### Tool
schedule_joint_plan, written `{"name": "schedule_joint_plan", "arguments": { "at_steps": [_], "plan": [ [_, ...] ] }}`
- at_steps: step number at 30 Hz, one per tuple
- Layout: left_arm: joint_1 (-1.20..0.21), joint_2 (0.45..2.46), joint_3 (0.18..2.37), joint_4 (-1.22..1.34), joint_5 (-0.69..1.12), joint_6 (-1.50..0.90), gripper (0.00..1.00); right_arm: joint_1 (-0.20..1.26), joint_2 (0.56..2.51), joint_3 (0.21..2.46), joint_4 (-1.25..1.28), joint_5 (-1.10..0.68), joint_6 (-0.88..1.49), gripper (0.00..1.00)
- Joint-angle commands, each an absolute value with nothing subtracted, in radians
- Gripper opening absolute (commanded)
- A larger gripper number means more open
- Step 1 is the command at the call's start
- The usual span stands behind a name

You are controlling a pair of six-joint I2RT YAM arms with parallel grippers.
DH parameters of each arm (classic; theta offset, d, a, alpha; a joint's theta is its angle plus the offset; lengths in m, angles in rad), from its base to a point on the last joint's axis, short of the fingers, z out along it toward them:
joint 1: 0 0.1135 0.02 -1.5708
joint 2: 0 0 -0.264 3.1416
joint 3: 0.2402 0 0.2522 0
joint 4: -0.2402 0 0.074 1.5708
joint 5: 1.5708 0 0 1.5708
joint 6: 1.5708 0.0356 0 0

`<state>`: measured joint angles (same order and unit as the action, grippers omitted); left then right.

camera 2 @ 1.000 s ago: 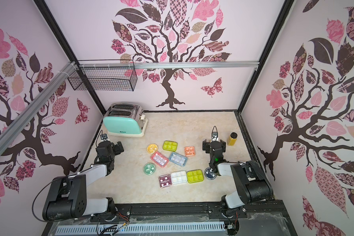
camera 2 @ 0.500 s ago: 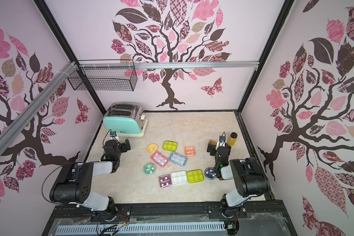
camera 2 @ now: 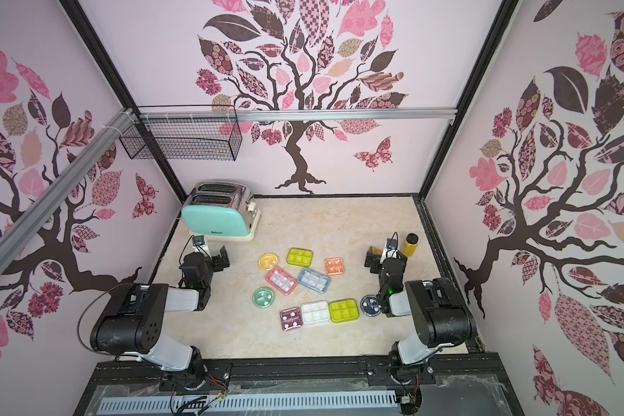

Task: Close pillboxes
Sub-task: Reset both arms

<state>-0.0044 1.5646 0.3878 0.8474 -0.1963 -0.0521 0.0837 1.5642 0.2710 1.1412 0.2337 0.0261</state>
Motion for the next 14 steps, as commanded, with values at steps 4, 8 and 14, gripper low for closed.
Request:
{"name": "schedule_joint_plan", "arguments": {
  "at_steps": [4,8,14],
  "plan": [
    [-0.002,1.560,0.388,0.867,-0.186,-0.042,0.98,0.081,1.552,0.285,1.149,0.232,0.037,0.99],
    [-0.002,1.561,0.388,0.866,-0.186,-0.043,0.98,0.070,1.562,0.305,1.120,0.209,0.047,0.99],
    [-0.002,1.559,0.388,0.867,-0.187,-0.042,0.98,0.064,1.554,0.296,1.125,0.199,0.048,0.99]
  ]
}}
